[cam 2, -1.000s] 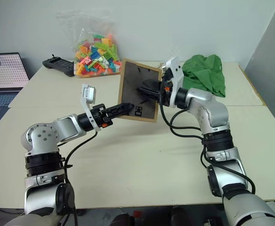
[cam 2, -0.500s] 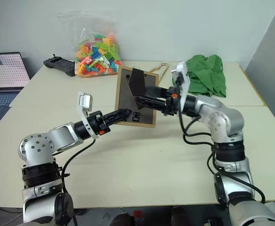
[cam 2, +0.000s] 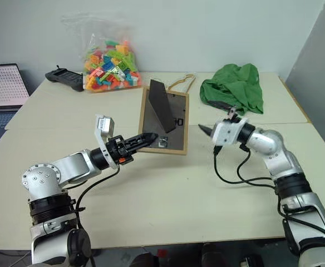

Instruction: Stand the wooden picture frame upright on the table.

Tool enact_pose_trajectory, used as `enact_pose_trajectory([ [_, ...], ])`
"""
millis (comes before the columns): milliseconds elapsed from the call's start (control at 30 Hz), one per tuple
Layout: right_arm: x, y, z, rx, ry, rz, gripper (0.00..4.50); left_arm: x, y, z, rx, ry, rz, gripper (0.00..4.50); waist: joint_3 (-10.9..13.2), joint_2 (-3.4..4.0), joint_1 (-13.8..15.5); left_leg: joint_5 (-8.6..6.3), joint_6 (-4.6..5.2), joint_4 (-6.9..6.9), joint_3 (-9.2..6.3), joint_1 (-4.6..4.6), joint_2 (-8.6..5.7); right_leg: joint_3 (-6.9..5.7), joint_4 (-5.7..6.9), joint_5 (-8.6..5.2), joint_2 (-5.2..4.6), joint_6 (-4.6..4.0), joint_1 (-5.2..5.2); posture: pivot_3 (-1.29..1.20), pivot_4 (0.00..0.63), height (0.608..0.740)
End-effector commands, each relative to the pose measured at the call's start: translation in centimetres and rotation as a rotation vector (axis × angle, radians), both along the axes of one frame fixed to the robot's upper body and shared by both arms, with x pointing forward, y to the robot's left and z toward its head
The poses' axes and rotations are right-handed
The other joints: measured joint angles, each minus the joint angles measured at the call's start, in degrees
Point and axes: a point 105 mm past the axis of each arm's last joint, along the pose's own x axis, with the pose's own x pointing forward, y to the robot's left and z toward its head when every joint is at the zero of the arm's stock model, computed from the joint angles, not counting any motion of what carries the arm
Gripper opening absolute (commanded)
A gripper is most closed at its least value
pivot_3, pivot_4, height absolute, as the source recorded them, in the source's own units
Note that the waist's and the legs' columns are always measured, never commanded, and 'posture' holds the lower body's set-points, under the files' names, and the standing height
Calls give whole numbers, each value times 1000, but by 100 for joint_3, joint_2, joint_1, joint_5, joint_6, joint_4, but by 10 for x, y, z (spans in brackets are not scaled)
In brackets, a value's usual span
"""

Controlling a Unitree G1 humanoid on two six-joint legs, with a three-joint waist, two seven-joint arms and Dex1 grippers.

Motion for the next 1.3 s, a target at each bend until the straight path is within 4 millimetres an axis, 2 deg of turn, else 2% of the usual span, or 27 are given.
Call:
enact_pose_trajectory([
  [33, -8, 12, 19, -24, -243, 92, 4457, -10, -4, 15, -45, -56, -29, 1278, 0, 0, 6, 1, -2, 0, 0, 0, 1, 0, 1, 0, 0, 0, 0, 0, 150, 740],
  [300, 4, 36, 16, -50, -384, 116, 4457, -21, -11, 16, -71, -30, -52, 1278, 0, -1, 20, 5, -10, 1, 4, 5, -3, 3, 5, 0, -8, 0, 2, 0, 150, 740],
  [567, 19, 30, 24, -63, -450, 68, 2760, -25, -12, 17, -84, -7, -44, 1278, 0, -3, 31, 6, -11, 2, 4, 5, -6, 2, 6, 1, -12, -1, 4, 0, 150, 740],
  [667, 14, 31, 27, -58, -468, 108, 2237, -26, -13, 16, -84, 1, -49, 1278, 0, -2, 31, 6, -11, 2, 4, 5, -8, 2, 7, 1, -13, -1, 5, 0, 150, 740],
  [767, 11, 31, 28, -57, -473, 127, 2010, -25, -14, 15, -84, 12, -47, 1278, 0, -2, 32, 6, -11, 1, 3, 5, -9, 2, 7, 1, -13, -1, 4, 0, 150, 740],
  [833, 10, 28, 28, -57, -467, 134, 1644, -25, -12, 13, -69, 10, -39, 1278, -1, -4, 26, 6, -11, 2, 3, 6, -9, 2, 8, 1, -14, -1, 4, 0, 150, 740],
  [900, 8, 25, 29, -42, -428, 141, 1482, -20, -7, 10, -45, 12, -5, 1278, -1, -4, 24, 6, -11, 2, 4, 7, -9, 2, 9, 1, -13, -1, 4, 0, 150, 740],
  [1067, 16, 18, 29, 66, -173, 111, 1483, -10, 14, 24, 23, -87, 68, 1280, 0, -4, -2, 6, -10, 1, 4, 9, -9, 3, 7, 1, -12, -1, 6, 0, 150, 740],
  [1133, 24, 17, 23, 113, 6, 69, 1505, -5, 21, 30, 78, -137, 97, 1299, 0, -4, -18, 6, -10, 1, 0, 10, -8, -2, 5, 1, -10, -1, 11, 0, 150, 740],
  [1233, 26, 19, 24, 206, 268, 90, 1605, 1, 32, 44, 119, -212, 148, 1365, 0, -3, -13, 6, -10, 2, -15, 10, -3, -19, -3, 1, -12, -1, 21, 0, 150, 740],
  [1300, 23, 19, 29, 203, 281, 110, 1670, 2, 36, 53, 99, -236, 164, 1411, 1, -2, 1, 6, -10, 2, -16, 8, -4, -24, -4, 1, -21, 0, 22, 0, 150, 740],
])
